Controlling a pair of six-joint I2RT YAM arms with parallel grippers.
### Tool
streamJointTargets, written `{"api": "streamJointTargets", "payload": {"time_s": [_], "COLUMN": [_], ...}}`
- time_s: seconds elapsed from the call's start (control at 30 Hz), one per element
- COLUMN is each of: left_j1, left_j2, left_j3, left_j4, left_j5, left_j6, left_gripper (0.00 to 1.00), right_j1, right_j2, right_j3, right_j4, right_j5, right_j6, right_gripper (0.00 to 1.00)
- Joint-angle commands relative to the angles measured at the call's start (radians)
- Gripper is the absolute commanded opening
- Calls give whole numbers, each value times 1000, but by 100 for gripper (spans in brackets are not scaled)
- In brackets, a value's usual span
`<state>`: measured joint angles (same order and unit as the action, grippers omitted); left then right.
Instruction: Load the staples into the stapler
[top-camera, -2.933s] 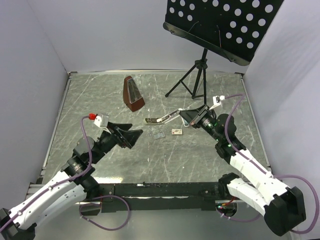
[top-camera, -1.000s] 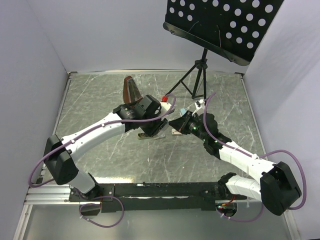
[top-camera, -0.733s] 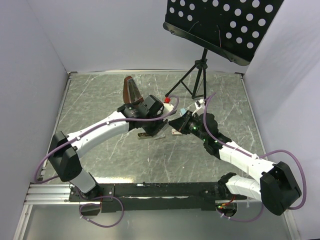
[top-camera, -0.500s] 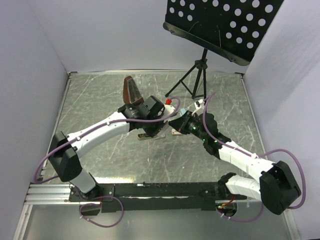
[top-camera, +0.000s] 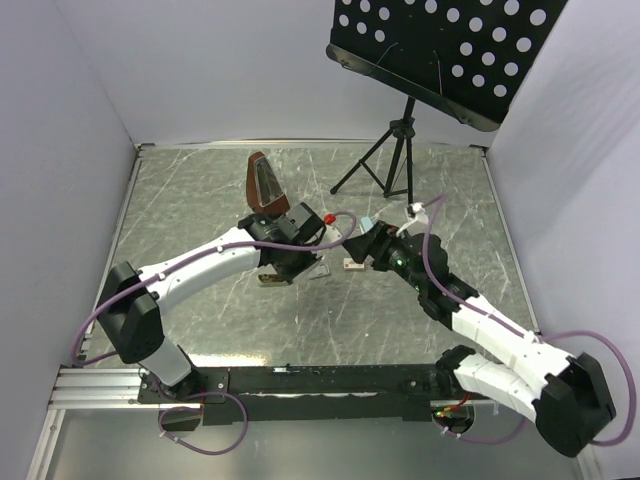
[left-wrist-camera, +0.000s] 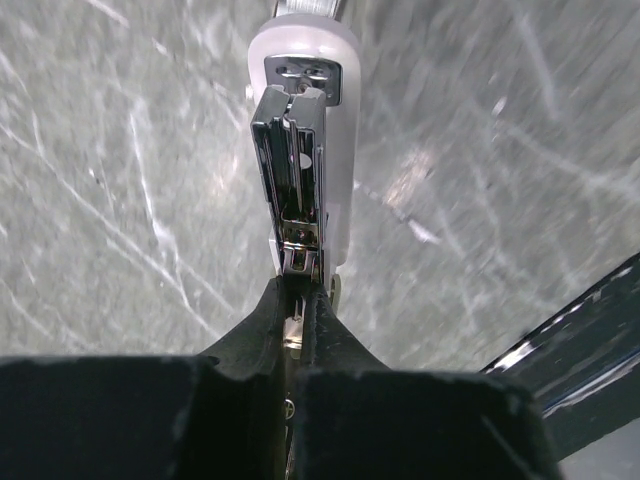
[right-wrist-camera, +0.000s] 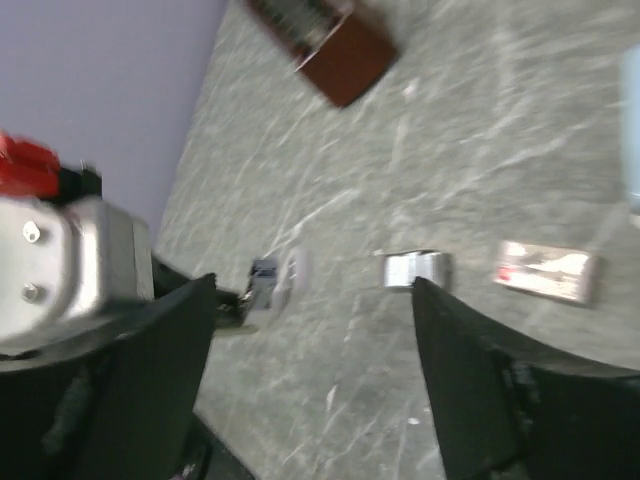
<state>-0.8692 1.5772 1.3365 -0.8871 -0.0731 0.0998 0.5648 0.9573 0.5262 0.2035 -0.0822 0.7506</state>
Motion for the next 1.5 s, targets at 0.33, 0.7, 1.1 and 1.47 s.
{"api": "streamJointTargets", "payload": {"time_s": [0.33,0.7,1.1,1.47], "left_j1": [-140,-194,-211,-212], "left_j2": [98,198,236,165], "left_j3": [-89,-102,-60,-40], "left_j4": [-82,-93,-124,-78], "left_j5": [-151,-137,-171,-232], "left_j6": [113,133,123,141], "left_gripper": [2,7,45,69], "right_j1": [-31,-32,-36,-34], "right_j2": [-252,-212,-212,-233], "right_j3": [-91,-112,-120,-84], "right_j4": [-260,-210,-207,-197], "right_j5": [424,372,360,363], "right_j6": [-82,-77,-109,-226], "right_gripper": [98,98,98,98]}}
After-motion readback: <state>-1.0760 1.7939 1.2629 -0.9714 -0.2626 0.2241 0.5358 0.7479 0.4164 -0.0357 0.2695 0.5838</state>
